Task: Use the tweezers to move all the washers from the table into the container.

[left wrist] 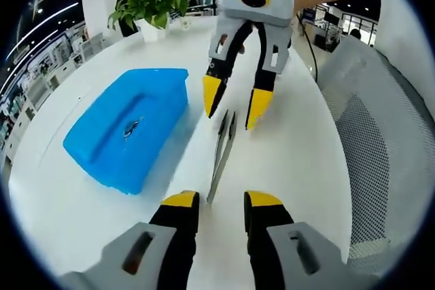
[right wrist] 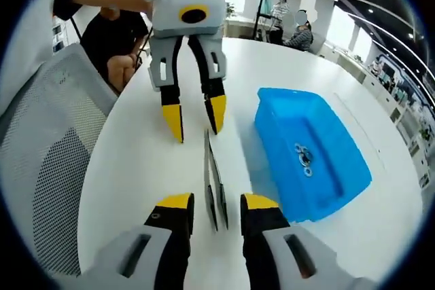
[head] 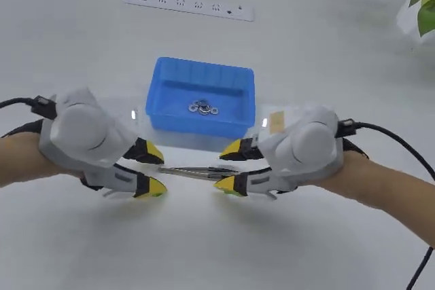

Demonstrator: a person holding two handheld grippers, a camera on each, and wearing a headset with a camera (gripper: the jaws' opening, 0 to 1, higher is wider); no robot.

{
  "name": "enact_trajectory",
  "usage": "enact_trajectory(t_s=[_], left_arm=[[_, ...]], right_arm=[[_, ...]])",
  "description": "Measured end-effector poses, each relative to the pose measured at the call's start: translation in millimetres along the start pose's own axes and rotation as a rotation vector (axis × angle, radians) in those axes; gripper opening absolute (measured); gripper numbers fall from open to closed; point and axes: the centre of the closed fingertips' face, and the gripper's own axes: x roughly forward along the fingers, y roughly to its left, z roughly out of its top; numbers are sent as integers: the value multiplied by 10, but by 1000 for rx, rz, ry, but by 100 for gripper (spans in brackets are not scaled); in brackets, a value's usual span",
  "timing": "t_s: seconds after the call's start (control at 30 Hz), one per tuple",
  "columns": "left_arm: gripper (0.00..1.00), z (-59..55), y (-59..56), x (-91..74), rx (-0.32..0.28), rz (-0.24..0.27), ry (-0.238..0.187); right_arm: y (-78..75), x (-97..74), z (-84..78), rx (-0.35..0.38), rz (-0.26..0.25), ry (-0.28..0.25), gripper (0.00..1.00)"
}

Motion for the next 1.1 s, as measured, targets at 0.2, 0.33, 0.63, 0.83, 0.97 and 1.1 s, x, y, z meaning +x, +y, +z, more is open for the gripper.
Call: enact_trajectory(t_s=[0.2, 0.33, 0.63, 0.83, 0.97, 1.1], left_arm=[[54, -31, -50, -418, -87, 139, -71], [63, -67, -49, -660, -150, 224, -121], [84, 523, -133, -1113, -109, 294, -285], [99, 795, -150, -1252, -104, 330, -382], [100, 836, -163, -1346, -123, 360, -425], [100, 847, -183, -1456, -154, 409, -479]], right_arm=[[-151, -461, 15, 188, -156, -132, 33], [-230, -770, 122, 240, -237, -222, 36], [-299, -1295, 475, 208, -366, -343, 55], [-135, -1334, 536, 173, -375, -344, 71], [-21, -1357, 591, 155, -402, -350, 90], [19, -1412, 656, 177, -426, -391, 94]])
